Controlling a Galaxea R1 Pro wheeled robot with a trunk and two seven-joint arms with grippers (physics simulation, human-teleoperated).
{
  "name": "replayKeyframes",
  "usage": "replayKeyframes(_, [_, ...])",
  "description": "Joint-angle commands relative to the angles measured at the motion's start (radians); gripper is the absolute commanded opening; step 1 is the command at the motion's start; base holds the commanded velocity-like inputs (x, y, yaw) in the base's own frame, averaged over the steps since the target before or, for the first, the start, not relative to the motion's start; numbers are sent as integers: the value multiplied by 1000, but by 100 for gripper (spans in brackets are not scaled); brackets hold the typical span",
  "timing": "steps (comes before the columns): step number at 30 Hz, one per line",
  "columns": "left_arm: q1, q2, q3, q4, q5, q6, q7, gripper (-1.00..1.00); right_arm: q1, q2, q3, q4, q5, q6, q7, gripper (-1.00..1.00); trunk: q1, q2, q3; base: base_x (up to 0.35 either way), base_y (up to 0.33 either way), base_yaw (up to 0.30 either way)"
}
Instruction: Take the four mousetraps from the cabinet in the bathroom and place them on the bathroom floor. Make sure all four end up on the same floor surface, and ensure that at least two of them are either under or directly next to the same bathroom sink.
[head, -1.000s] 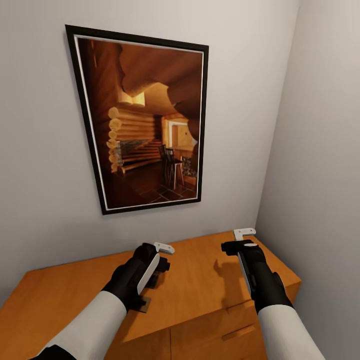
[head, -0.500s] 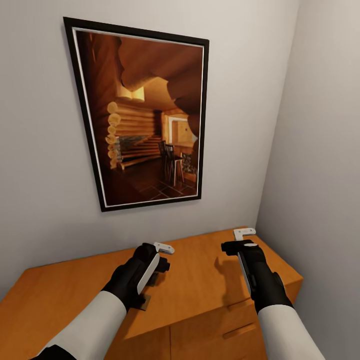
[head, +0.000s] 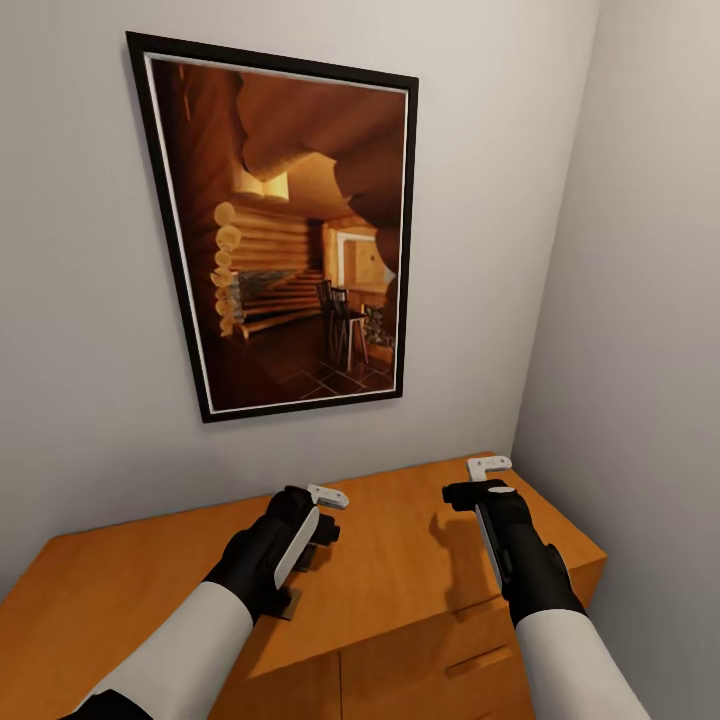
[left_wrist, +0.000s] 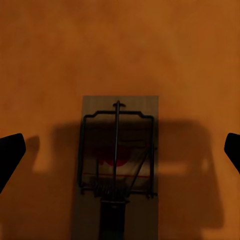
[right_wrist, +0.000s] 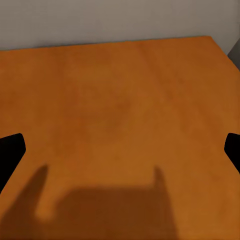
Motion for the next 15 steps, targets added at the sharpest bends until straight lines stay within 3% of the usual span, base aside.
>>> replayKeyframes(1, [-1,0,-1,-1,10,3,10,100,-1,1,-3,-1,10,4,8,100,0,-1,-1,0,0,0])
replayKeyframes(11, [-1,0,-2,-2,8,2,11,100,-1,1,-3,-1,10,4,8,100,0,-1,-1,-5,0,0])
replayKeyframes(15, [-1,0,-1,-2,7,2,11,100,-1,1,-3,-1,10,4,8,100,0,-1,-1,-175,0,0])
